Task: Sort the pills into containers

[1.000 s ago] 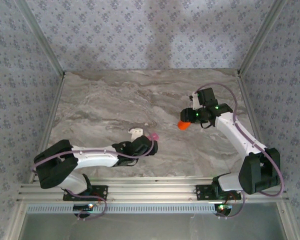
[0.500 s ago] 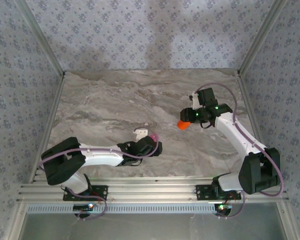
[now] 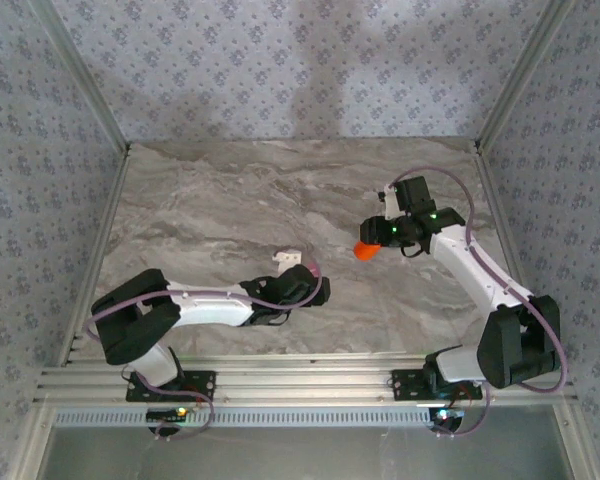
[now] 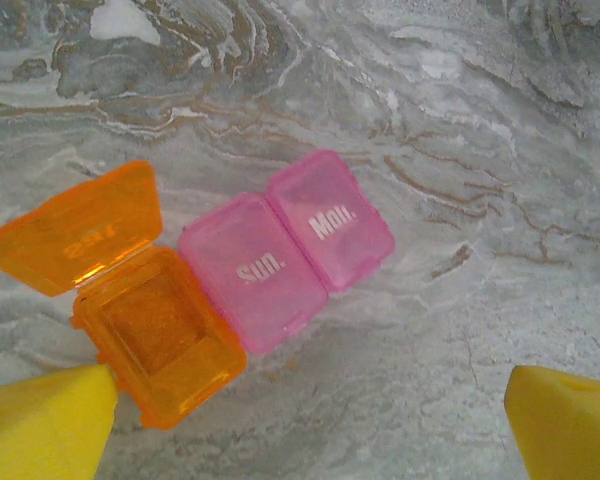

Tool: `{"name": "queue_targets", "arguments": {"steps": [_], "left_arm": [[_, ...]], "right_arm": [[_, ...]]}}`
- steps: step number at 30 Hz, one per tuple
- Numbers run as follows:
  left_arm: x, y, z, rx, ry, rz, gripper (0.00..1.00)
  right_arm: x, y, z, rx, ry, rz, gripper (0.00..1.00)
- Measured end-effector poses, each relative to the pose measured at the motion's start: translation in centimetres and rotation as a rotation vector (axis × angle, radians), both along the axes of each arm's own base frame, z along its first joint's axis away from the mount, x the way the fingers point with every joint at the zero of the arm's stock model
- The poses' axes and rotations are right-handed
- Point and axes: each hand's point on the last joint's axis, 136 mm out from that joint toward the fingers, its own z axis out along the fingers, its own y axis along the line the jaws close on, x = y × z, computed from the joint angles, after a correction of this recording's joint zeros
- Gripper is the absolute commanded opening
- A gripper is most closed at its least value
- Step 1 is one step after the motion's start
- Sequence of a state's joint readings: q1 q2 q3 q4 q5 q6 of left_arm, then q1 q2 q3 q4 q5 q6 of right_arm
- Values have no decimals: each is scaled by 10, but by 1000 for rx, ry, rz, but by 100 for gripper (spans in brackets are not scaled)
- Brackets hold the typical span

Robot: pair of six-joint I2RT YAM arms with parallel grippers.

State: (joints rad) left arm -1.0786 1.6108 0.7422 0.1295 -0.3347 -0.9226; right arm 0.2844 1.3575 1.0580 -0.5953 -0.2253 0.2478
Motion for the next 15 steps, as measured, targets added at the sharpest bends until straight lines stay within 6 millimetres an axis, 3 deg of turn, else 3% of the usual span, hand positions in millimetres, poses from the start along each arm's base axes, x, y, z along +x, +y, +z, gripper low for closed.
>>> {"name": "queue_targets", "arguments": {"steps": [15], "left_arm": [[37,-24,4,-17,5,-42,99]], "right_arm": [[-2,-1,-3,-2,8,0,45]]}}
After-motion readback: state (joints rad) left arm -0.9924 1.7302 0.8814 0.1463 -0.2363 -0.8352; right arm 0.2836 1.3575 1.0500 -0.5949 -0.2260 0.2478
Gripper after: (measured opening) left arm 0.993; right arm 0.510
